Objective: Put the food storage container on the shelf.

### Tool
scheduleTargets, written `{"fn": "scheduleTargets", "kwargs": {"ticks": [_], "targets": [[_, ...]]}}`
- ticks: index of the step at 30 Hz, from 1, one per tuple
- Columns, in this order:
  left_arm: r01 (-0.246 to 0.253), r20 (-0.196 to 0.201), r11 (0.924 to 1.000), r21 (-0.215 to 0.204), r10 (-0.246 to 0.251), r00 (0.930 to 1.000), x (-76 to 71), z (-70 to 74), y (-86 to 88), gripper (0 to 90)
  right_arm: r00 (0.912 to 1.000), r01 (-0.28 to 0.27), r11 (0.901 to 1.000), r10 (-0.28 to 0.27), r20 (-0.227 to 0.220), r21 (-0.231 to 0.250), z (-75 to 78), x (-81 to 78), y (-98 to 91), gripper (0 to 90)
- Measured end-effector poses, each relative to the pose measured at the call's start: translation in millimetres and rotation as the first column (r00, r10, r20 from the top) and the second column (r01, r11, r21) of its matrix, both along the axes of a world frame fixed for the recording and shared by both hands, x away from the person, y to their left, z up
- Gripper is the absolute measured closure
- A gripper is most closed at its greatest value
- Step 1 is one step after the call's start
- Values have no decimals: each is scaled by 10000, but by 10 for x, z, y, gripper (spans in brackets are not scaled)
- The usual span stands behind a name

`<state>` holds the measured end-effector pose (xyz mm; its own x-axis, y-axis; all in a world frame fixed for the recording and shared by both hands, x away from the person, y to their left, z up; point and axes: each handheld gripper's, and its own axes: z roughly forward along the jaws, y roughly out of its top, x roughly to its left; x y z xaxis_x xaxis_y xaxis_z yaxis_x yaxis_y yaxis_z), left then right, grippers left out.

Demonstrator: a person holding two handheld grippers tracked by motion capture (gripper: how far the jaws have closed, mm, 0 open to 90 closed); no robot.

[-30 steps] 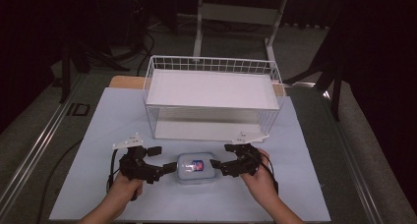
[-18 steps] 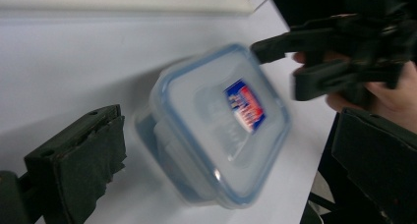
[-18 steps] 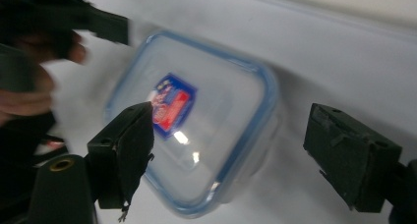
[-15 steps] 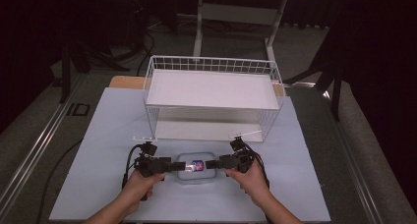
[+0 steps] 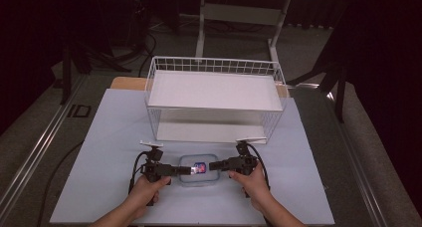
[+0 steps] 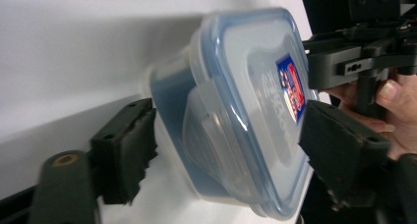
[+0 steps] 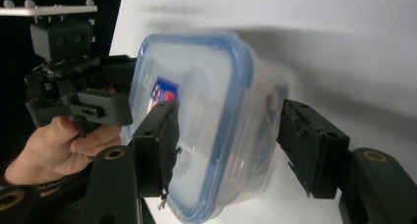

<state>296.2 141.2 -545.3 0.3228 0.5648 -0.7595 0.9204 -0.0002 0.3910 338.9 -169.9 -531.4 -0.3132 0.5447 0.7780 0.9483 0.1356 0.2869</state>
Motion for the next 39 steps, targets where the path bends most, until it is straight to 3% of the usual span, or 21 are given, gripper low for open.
{"fn": "scheduleTargets", "kwargs": {"ticks": [1, 4, 8, 14, 23, 30, 39], "targets": [[-92, -56, 9999, -74, 92, 9999, -6, -5, 4, 275, 9999, -128, 9999, 127, -85, -60, -13, -23, 24, 395], [-112, -199, 9998, -158, 109, 9997, -4, -11, 16, 289, 9995, -278, 9996, 278, -123, -16, -13, -23, -5, 456], [-40, -700, 9994, -342, 16, 9975, 7, -14, 35, 320, 9994, -321, 9994, 319, -163, -102, 15, -42, -22, 467], [-15, -172, 10000, 79, 16, 9999, -49, 92, 37, 450, 10000, 3, 9996, -3, -2, -266, 40, -112, -13, 468], [-97, 262, 9979, 637, 80, 9996, -142, 192, 1, 483, 9968, 188, 9966, -124, 790, -807, 143, -231, 45, 469], [-294, 659, 9936, 1092, 222, 9976, -228, 262, -54, 489, 9936, 300, 9963, -209, 1113, -809, 169, -296, 43, 475], [-341, 812, 9921, 1207, 244, 9964, -163, 288, -130, 491, 9862, 495, 9943, -336, 1624, -948, 224, -291, 11, 474]]}}
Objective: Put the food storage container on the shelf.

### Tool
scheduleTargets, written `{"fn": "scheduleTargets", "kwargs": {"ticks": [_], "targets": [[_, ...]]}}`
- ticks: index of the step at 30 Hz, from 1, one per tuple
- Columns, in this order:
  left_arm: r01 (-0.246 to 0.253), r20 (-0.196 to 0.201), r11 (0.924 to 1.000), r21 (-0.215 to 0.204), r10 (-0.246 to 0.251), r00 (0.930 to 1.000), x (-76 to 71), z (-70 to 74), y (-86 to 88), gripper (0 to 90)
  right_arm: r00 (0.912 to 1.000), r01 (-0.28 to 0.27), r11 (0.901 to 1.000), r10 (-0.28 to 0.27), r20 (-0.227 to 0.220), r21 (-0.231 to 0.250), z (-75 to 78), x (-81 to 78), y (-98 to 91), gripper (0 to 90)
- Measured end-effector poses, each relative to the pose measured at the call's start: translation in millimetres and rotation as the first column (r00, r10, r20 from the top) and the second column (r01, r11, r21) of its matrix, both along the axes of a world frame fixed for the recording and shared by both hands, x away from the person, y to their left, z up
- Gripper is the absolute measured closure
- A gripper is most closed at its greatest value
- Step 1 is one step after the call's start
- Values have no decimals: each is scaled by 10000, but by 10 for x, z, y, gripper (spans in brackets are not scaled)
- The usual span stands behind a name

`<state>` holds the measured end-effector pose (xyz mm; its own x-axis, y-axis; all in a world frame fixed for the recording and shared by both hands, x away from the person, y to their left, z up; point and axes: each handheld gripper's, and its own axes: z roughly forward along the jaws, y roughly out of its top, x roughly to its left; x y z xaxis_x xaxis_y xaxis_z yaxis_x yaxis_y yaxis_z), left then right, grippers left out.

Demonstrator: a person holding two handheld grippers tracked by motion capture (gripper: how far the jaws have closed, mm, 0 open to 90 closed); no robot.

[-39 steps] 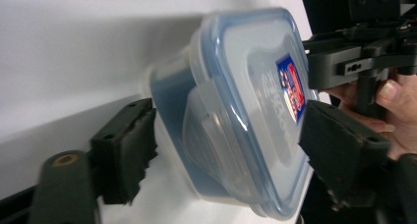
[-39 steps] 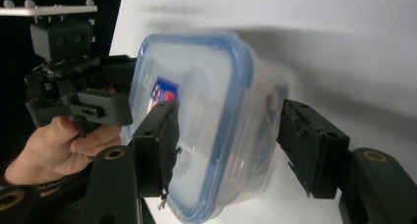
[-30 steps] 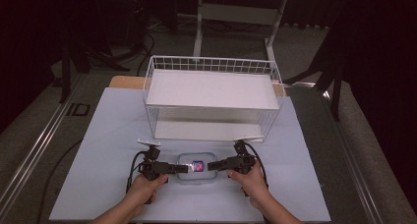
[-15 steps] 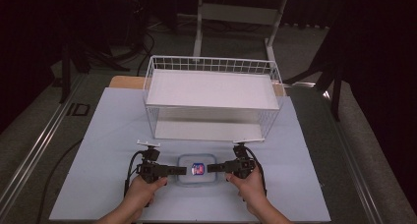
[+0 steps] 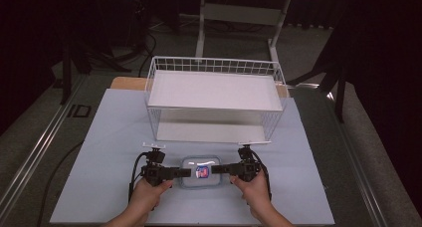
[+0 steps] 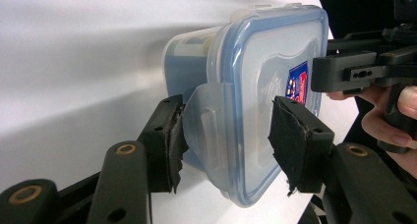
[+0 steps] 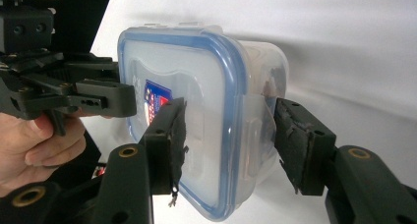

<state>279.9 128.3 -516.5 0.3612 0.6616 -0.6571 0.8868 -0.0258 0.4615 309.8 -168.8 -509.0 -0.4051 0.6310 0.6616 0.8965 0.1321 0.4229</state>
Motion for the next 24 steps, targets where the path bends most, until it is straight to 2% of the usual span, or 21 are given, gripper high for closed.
{"fn": "scheduleTargets", "kwargs": {"ticks": [3, 6, 12, 15, 16, 18, 20, 21, 22, 24], "targets": [[38, 162, 10000, 21, -39, 9999, 67, 27, -41, 491, 9998, 112, 9999, -112, 147, 10, 13, 35, -37, 474], [63, 374, 9999, 89, -66, 9993, 145, 90, -87, 493, 9994, 311, 9991, -316, 167, 294, 13, 82, -101, 474], [-76, 936, 10000, -44, 80, 9956, 319, 198, -174, 494, 9942, 777, 9958, -811, 713, 489, 132, 202, -187, 473], [-173, 983, 9997, -182, 190, 9950, 436, 215, -207, 494, 9898, 1051, 9933, -1091, 914, 478, 182, 286, -220, 472], [-269, 1083, 9994, -201, 289, 9937, 464, 236, -208, 496, 9887, 1114, 9922, -1163, 941, 555, 179, 314, -234, 472], [-330, 1241, 9992, -229, 356, 9916, 540, 274, -208, 497, 9890, 1266, 9881, -1326, 659, 875, 160, 361, -256, 472], [-353, 1327, 9990, -282, 387, 9904, 576, 282, -202, 499, 9878, 1297, 9877, -1364, 756, 873, 174, 395, -250, 471], [-387, 1323, 9987, -329, 428, 9903, 654, 283, -209, 499, 9862, 1344, 9875, -1414, 858, 827, 186, 422, -248, 470], [-387, 1323, 9987, -329, 428, 9903, 654, 283, -209, 499, 9855, 1359, 9874, -1432, 909, 816, 186, 456, -250, 470], [-529, 1413, 9981, -328, 571, 9883, 748, 261, -233, 499, 9845, 1425, 9863, -1498, 906, 825, 169, 527, -259, 469]]}}
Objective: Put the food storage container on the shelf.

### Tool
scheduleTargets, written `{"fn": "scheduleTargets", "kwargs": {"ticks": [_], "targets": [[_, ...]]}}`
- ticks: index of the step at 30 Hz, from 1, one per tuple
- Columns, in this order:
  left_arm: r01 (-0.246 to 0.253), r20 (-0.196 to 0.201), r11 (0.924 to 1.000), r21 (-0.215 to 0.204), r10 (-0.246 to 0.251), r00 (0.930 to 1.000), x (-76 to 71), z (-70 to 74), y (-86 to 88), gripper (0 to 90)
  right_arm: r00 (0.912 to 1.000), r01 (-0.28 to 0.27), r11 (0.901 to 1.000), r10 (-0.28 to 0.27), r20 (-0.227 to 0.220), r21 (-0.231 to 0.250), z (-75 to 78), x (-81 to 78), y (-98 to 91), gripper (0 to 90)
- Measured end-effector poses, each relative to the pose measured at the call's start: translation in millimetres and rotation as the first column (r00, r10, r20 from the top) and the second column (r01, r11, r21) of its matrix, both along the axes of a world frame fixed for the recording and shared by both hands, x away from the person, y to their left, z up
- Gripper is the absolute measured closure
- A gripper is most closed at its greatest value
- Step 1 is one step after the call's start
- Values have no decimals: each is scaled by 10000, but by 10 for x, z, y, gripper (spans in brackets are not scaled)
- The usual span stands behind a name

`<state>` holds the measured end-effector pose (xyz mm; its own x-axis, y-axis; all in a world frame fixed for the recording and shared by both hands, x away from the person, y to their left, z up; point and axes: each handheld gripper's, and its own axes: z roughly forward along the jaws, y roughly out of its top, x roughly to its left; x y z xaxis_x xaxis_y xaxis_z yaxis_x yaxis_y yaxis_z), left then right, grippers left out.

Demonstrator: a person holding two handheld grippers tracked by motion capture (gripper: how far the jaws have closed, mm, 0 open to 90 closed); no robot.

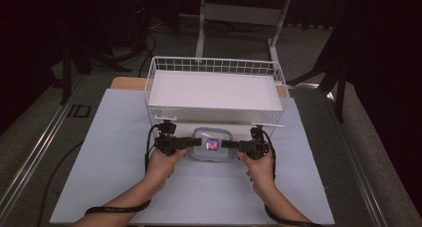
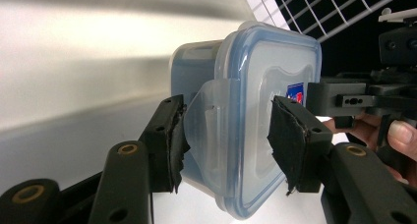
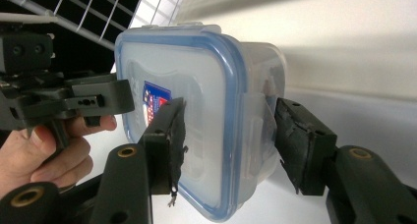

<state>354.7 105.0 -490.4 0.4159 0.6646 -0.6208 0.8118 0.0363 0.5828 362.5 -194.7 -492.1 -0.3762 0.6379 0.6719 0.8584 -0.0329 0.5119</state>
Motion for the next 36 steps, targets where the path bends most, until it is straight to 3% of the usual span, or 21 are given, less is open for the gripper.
{"fn": "scheduleTargets", "kwargs": {"ticks": [7, 8, 13, 19, 25, 31, 32, 34, 36], "targets": [[-204, 282, 9998, -31, 205, 9994, 114, -65, -41, 497, 9992, 276, 9996, -276, 284, -27, -24, 193, -9, 457], [-262, 298, 9995, -152, 266, 9992, 155, -105, -39, 497, 9983, 290, 9995, -282, 506, -154, -38, 229, -9, 457], [-400, 341, 9991, -143, 405, 9986, 223, -174, -33, 495, 9979, 399, 9990, -388, 525, -206, -91, 326, 20, 454], [-404, 590, 9992, -20, 405, 9974, 272, -249, -13, 492, 9956, 583, 9980, -562, 746, -263, -155, 376, 61, 450], [-555, 909, 9975, -436, 593, 9941, 335, -281, 2, 489, 9921, 747, 9966, -706, 1033, -361, -144, 393, 85, 435], [-589, 1301, 9960, -673, 672, 9892, 357, -332, 20, 483, 9826, 876, 9949, -780, 1684, -504, -177, 375, 116, 408], [-589, 1301, 9960, -673, 672, 9892, 357, -332, 20, 482, 9826, 876, 9949, -780, 1684, -504, -177, 375, 116, 408], [-776, 1793, 9968, -180, 796, 9806, 333, -315, -4, 479, 9805, 892, 9950, -797, 1796, -454, -201, 387, 113, 396], [-717, 1868, 9974, -63, 716, 9798, 347, -318, -33, 498, 9804, 919, 9947, -822, 1789, -465, -218, 401, 120, 378]]}}
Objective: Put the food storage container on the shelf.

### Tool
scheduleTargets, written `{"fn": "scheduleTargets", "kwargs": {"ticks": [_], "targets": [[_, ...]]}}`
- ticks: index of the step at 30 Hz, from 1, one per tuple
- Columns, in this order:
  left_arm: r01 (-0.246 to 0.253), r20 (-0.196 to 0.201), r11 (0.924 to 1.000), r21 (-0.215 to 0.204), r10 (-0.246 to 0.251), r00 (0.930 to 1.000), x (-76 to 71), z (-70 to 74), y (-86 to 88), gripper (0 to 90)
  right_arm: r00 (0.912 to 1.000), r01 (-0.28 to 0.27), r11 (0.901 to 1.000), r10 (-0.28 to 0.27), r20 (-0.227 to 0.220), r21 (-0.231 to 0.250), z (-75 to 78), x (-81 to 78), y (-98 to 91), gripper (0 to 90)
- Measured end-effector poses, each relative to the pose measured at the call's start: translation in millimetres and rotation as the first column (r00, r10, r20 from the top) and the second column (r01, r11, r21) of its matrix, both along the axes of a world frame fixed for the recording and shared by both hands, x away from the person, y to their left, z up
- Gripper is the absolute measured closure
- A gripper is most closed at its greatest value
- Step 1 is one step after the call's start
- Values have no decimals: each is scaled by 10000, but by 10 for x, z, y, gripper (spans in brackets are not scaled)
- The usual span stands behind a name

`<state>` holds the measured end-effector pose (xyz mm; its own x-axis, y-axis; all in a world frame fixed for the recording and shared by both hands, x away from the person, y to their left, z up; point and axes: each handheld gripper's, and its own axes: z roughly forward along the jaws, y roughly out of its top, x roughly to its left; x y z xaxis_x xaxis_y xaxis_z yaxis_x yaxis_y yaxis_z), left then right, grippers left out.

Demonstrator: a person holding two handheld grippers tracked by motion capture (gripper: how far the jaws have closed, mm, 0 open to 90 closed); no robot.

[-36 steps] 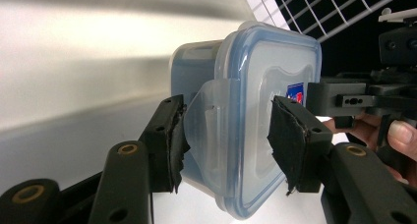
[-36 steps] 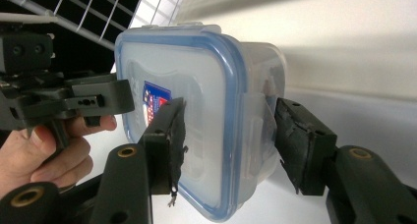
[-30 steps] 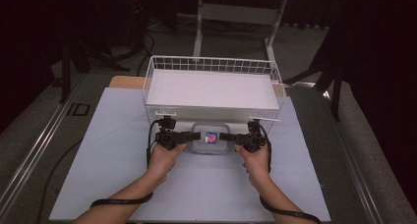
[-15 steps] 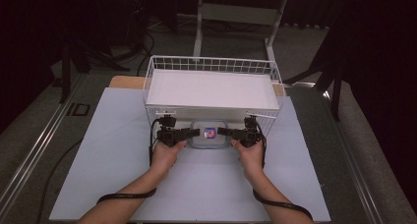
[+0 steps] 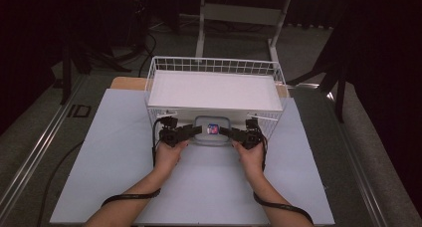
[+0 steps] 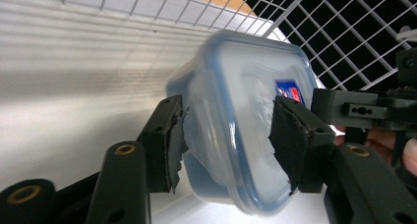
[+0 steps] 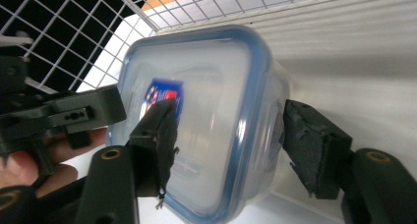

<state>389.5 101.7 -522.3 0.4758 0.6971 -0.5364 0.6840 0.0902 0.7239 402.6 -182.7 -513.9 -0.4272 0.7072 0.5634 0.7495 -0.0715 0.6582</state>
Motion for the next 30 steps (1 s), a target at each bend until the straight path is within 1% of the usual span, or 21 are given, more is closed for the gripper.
{"fn": "scheduleTargets", "kwargs": {"ticks": [1, 2, 4, 6, 7, 8, 10, 11, 12, 13, 14, 17, 18, 19, 20, 21, 22, 24, 27, 29, 30], "targets": [[-1, 10, 10000, -43, 1, 10000, 9, -7, -1, 486, 9999, 44, 10000, -44, -157, -11, -10, 12, 8, 361], [-21, -7, 10000, -92, 21, 10000, 13, -16, 4, 485, 9998, 72, 10000, -71, -172, 42, -19, 17, 9, 361], [-73, -45, 9998, -166, 72, 10000, 14, -27, 1, 478, 9999, 116, 9999, -115, -65, 117, -38, 26, 4, 358], [-204, -48, 9997, -132, 204, 9998, 1, -36, -8, 468, 9999, 160, 9999, -160, -4, -14, -28, 23, 4, 359], [-238, -21, 9997, -94, 238, 9997, -5, -38, -10, 446, 9998, 198, 9997, -197, 61, -173, -15, 18, 8, 368], [-262, -41, 9996, -108, 262, 9996, -12, -38, -16, 446, 9993, 190, 9990, -177, 338, -408, -3, 19, 8, 383], [-265, 105, 9996, 78, 264, 9996, -37, -24, -25, 445, 9980, 170, 9968, -122, 616, -779, 23, 13, 22, 383], [-277, 191, 9995, 129, 275, 9994, -48, -14, -28, 442, 9983, 212, 9959, -163, 568, -877, 39, -7, 34, 379], [-273, 251, 9996, 99, 271, 9993, -65, 4, -29, 431, 9992, 207, 9955, -173, 366, -930, 67, -44, 58, 379], [-300, 391, 9995, 102, 296, 9988, -81, 25, -24, 431, 9972, 151, 9921, -59, 740, -1248, 74, -56, 61, 379], [-274, 470, 9995, 154, 266, 9985, -96, 47, -17, 431, 9968, 239, 9899, -130, 790, -1394, 96, -83, 69, 379], [-92, 425, 9997, 223, 82, 9991, -144, 98, 3, 432, 9866, 242, 9802, 83, 1631, -1966, 148, -146, 67, 365], [-14, 510, 9995, 307, -2, 9987, -179, 114, 13, 432, 9820, 338, 9765, 72, 1890, -2127, 168, -175, 60, 362], [67, 509, 9995, 319, -83, 9987, -203, 122, 18, 433, 9805, 424, 9729, 31, 1963, -2271, 200, -219, 60, 354], [173, 554, 9990, 401, -195, 9983, -236, 130, 28, 433, 9781, 387, 9703, 121, 2077, -2389, 212, -237, 54, 351], [173, 554, 9990, 401, -195, 9983, -236, 130, 28, 433, 9781, 387, 9703, 121, 2077, -2389, 212, -237, 54, 351], [284, 512, 9985, 464, -308, 9982, -323, 156, 48, 433, 9753, 356, 9669, 215, 2197, -2527, 253, -310, 37, 352], [429, 632, 9971, 626, -468, 9969, -405, 190, 71, 433, 9744, 189, 9705, 360, 2218, -2404, 284, -389, 23, 353], [712, 723, 9955, 621, -756, 9945, -527, 244, 108, 431, 9711, -109, 9695, 686, 2285, -2448, 316, -512, 42, 356], [1062, 794, 9935, 412, -1092, 9908, -613, 271, 122, 420, 9681, -364, 9707, 932, 2325, -2374, 325, -589, 71, 363], [1335, 848, 9905, 334, -1359, 9871, -659, 285, 130, 409, 9669, -490, 9694, 1064, 2318, -2405, 326, -623, 93, 374]]}}
